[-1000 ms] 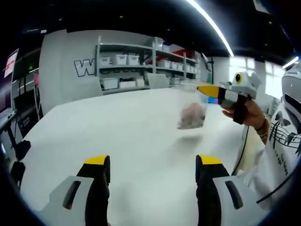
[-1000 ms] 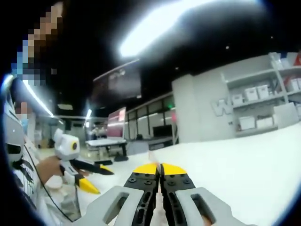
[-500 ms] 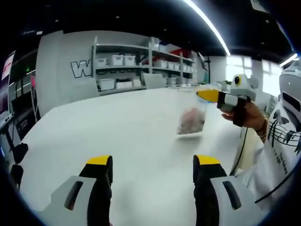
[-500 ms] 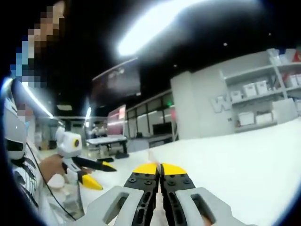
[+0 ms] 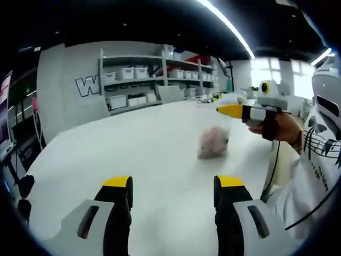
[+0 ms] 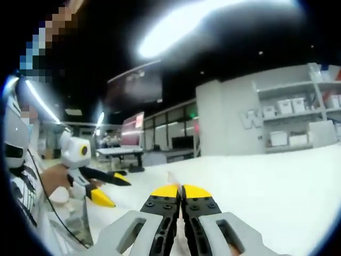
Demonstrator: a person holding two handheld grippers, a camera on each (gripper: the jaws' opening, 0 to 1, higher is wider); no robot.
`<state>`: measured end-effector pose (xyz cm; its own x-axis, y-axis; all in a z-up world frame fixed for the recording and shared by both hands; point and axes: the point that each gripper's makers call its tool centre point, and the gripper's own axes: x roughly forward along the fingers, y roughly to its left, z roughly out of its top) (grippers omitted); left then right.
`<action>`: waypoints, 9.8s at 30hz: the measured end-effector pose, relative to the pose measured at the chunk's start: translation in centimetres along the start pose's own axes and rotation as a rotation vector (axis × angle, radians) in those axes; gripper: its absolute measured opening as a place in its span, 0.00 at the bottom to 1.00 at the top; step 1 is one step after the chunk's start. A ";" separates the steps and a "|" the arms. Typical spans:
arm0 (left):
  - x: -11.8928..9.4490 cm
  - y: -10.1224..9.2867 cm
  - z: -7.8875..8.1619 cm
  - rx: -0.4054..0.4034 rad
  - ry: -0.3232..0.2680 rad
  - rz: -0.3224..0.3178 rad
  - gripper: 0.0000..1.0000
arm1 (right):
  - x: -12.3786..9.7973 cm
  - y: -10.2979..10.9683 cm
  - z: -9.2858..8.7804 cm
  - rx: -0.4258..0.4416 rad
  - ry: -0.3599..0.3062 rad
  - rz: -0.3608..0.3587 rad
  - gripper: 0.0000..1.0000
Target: Open the resealable bag by pulling the two sides of the seal apart until the entire bag opening is separated and visibly accessible.
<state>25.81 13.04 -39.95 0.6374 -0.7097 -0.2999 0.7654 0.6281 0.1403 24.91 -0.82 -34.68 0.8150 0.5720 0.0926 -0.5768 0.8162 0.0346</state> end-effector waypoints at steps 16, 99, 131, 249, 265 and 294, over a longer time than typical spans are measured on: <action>-0.2 -1.8 0.7 0.198 -0.021 -0.027 0.50 | 1.4 3.1 -1.2 -0.016 0.049 0.100 0.00; 0.8 -4.8 0.1 0.874 0.019 -0.059 0.04 | 3.0 8.9 -6.6 -0.056 0.271 0.260 0.00; 0.4 -4.2 0.2 0.963 0.014 -0.019 0.01 | 1.1 8.4 -4.3 0.095 0.247 0.298 0.06; 0.5 -4.0 0.0 1.112 0.042 0.004 0.01 | 2.8 5.0 -4.4 0.473 0.337 0.268 0.00; 0.9 -4.6 1.1 1.153 0.025 -0.013 0.01 | 5.0 6.9 -4.3 0.362 0.413 0.348 0.11; 0.9 -4.2 1.0 1.171 0.020 -0.007 0.01 | 5.1 7.9 -6.1 0.280 0.502 0.371 0.00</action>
<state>23.27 9.44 -39.87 0.6393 -0.7004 -0.3174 0.3895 -0.0610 0.9190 24.88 9.04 -40.03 0.4489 0.8334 -0.3224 -0.7604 0.5458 0.3520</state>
